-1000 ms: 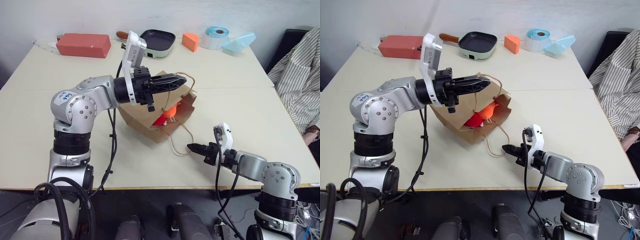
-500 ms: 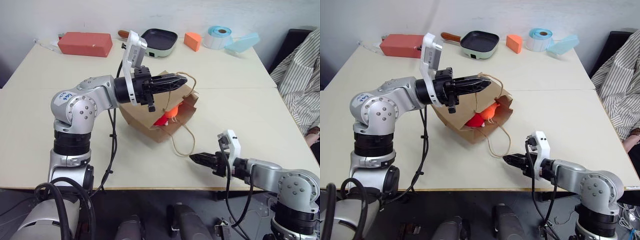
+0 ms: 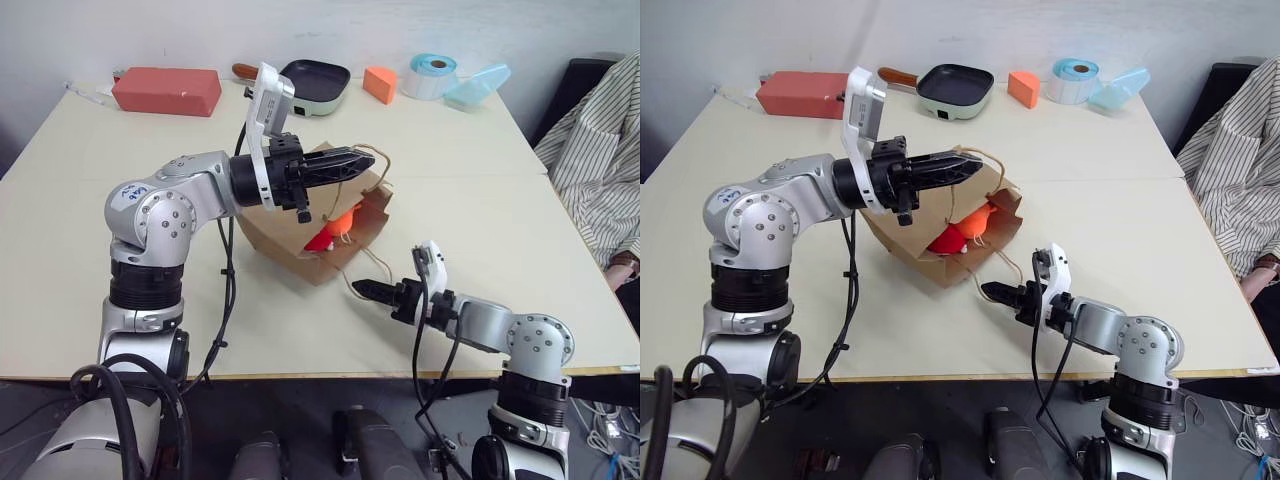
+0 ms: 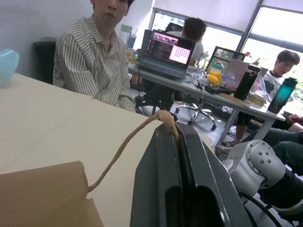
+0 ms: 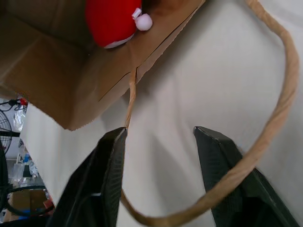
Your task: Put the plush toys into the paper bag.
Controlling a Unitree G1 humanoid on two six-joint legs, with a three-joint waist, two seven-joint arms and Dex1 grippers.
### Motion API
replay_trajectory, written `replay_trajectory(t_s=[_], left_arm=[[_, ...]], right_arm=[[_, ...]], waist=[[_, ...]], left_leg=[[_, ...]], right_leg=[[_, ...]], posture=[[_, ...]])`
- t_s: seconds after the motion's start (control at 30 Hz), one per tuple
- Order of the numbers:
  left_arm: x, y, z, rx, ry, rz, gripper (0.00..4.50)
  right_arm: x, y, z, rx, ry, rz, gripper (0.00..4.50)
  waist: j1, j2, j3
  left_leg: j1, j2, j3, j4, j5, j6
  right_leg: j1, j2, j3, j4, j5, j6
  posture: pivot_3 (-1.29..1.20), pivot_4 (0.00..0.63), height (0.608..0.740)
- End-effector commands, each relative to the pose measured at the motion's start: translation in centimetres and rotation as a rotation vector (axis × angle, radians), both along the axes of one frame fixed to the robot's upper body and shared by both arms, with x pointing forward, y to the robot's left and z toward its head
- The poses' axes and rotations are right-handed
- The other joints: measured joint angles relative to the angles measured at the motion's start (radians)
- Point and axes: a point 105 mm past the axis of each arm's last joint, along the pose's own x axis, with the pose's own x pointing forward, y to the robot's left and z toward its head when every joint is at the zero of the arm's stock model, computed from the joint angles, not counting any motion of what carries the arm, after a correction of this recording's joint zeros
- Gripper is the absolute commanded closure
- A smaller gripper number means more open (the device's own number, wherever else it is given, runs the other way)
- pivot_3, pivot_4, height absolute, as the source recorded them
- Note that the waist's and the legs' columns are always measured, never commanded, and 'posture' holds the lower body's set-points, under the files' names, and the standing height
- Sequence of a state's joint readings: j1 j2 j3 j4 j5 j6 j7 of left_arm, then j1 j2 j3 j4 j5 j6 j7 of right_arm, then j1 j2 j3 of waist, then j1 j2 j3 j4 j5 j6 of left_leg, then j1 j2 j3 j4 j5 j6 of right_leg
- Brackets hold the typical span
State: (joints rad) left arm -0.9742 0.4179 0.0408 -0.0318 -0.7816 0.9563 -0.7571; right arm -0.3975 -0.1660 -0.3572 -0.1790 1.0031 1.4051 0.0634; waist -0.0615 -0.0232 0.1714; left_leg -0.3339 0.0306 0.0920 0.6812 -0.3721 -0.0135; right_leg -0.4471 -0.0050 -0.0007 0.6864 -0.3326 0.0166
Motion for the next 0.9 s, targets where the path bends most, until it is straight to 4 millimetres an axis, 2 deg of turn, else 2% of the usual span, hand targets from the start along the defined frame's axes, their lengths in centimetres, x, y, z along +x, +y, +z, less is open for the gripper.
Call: replay_trajectory(t_s=[0.03,0.13,0.23,0.3,0.43,0.57,0.63,0.7,0.83,0.9], left_arm=[[-0.8,0.6,1.9,-0.027,-0.076,0.007,4.5],[-0.7,0.8,1.8,-0.027,-0.074,0.017,4.5],[-0.3,1.0,1.7,-0.028,-0.079,0.037,4.5],[-0.1,1.2,1.8,-0.033,-0.082,0.05,4.5],[0.8,2.0,3.8,-0.131,-0.087,0.089,4.5],[1.6,2.3,4.7,-0.176,-0.099,0.123,4.5],[2.3,2.3,4.4,-0.173,-0.103,0.157,4.5],[3.0,2.0,3.5,-0.166,-0.088,0.181,4.5],[3.0,0.9,1.6,-0.15,-0.05,0.164,4.5],[2.7,0.5,0.6,-0.125,-0.044,0.155,4.5]], right_arm=[[-0.1,-1.4,-2.2,-0.061,0.079,-0.062,3.67],[-0.1,-1.5,-0.6,-0.018,0.018,-0.06,4.48],[-0.7,-2.0,3.4,0.017,-0.162,-0.018,4.48],[-1.1,-2.2,5.2,0.027,-0.242,0.013,4.48],[-3.2,-3.7,13.8,0.139,-0.537,0.141,4.48],[-4.4,-4.2,18.7,0.198,-0.666,0.191,4.48],[-4.5,-3.8,20.5,0.196,-0.703,0.202,4.48],[-4.0,-3.1,20.4,0.164,-0.684,0.193,4.48],[-2.4,-2.4,17.2,-0.015,-0.626,0.141,4.48],[-2.0,-2.6,16.6,-0.056,-0.638,0.104,4.48]], waist=[[0.0,-0.001,-0.001],[0.005,-0.004,-0.003],[0.011,-0.004,-0.003],[0.017,-0.003,-0.002],[0.02,0.001,0.001],[0.019,0.002,0.001],[0.017,0.002,0.001],[0.016,0.001,0.001],[0.024,0.001,0.001],[0.03,0.001,0.001]], left_leg=[[0.0,0.0,0.0,0.0,0.0,0.0],[0.0,0.0,-0.001,0.0,0.0,0.0],[-0.001,0.0,-0.001,0.0,0.0,0.001],[-0.003,0.0,-0.002,-0.001,-0.001,0.001],[-0.004,0.0,-0.002,-0.002,-0.001,0.002],[-0.003,0.0,-0.002,-0.004,-0.001,0.002],[-0.003,0.0,-0.002,-0.004,-0.001,0.002],[-0.003,0.0,-0.001,-0.004,-0.001,0.002],[-0.004,0.0,-0.001,-0.004,-0.001,0.002],[-0.005,0.0,-0.001,-0.005,-0.001,0.002]], right_leg=[[0.0,0.0,0.0,0.0,0.0,0.0],[0.0,0.0,-0.001,0.0,0.0,0.0],[0.0,-0.001,-0.001,-0.002,0.0,0.0],[0.0,-0.001,-0.002,-0.004,0.0,0.0],[-0.001,-0.001,-0.003,-0.006,0.0,0.0],[-0.001,0.0,-0.004,-0.006,0.0,0.0],[-0.001,0.0,-0.003,-0.007,0.0,0.0],[-0.001,0.0,-0.003,-0.006,0.0,0.0],[0.0,0.0,-0.003,-0.008,0.0,0.0],[-0.001,0.0,-0.003,-0.009,0.0,0.0]], posture=[[0.0,0.15,0.74],[0.0,0.15,0.74],[0.0,0.15,0.74],[0.0,0.15,0.74],[0.0,0.15,0.74],[0.0,0.15,0.74],[0.0,0.15,0.74],[0.0,0.15,0.74],[0.0,0.15,0.74],[0.0,0.15,0.74]])
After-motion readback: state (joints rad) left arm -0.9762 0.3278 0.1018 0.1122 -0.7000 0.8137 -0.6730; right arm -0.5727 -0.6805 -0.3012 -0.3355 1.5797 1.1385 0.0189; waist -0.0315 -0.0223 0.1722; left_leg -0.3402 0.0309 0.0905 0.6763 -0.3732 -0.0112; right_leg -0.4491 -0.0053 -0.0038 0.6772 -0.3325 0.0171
